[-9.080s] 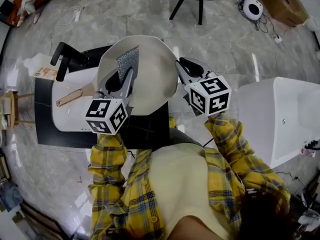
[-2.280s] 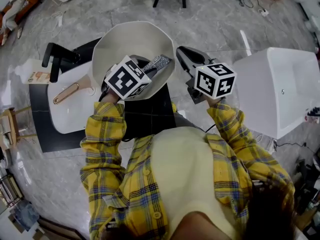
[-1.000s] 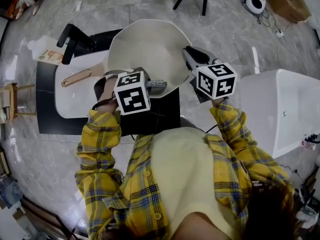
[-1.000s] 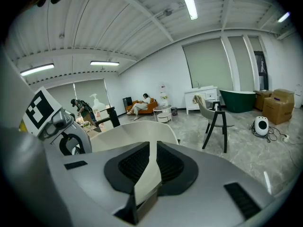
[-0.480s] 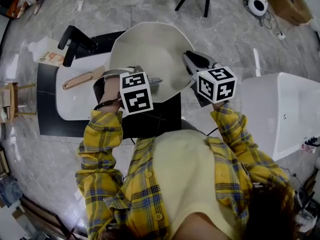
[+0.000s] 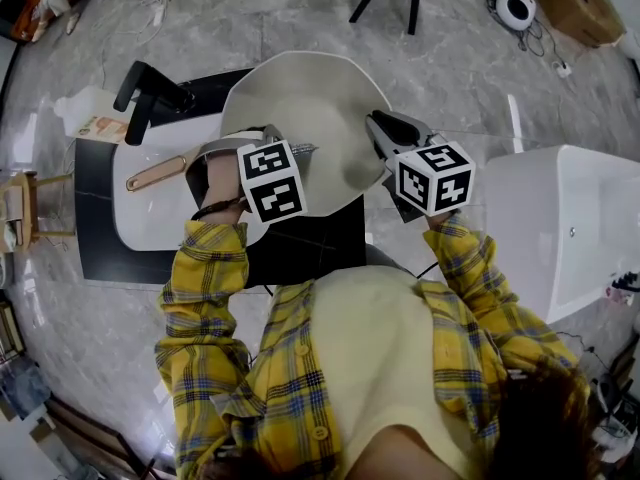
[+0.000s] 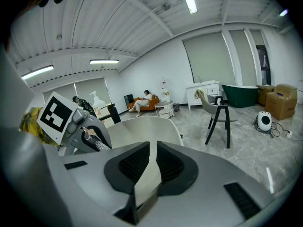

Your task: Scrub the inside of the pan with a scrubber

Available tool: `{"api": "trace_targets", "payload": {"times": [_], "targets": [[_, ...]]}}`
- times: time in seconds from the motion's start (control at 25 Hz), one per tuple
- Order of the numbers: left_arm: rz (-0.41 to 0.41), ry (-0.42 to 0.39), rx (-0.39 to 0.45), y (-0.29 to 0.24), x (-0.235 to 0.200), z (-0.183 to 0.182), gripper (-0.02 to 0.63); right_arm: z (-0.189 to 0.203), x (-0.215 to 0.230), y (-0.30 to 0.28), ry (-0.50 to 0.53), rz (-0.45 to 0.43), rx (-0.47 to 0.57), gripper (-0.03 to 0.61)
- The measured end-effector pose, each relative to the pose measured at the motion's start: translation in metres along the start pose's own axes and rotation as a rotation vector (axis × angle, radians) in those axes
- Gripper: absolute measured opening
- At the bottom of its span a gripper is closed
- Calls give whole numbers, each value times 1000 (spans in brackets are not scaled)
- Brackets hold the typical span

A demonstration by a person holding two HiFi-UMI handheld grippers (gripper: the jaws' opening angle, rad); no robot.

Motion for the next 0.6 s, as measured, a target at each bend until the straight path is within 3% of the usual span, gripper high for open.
{"api": "trace_targets", "payload": {"times": [0.6], "targets": [[-154,108,31,-15,-47,-10,86,2,3,1,-13,4,10,18]]}}
Point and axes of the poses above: the fingertips, and each gripper's own axes: y backward along the fingers, x to its right, z out of its underside, the point moved 7 cm from there along y, backward along the fingers, and after that the axes turned 11 degrees about y, right-handed, at the moved point
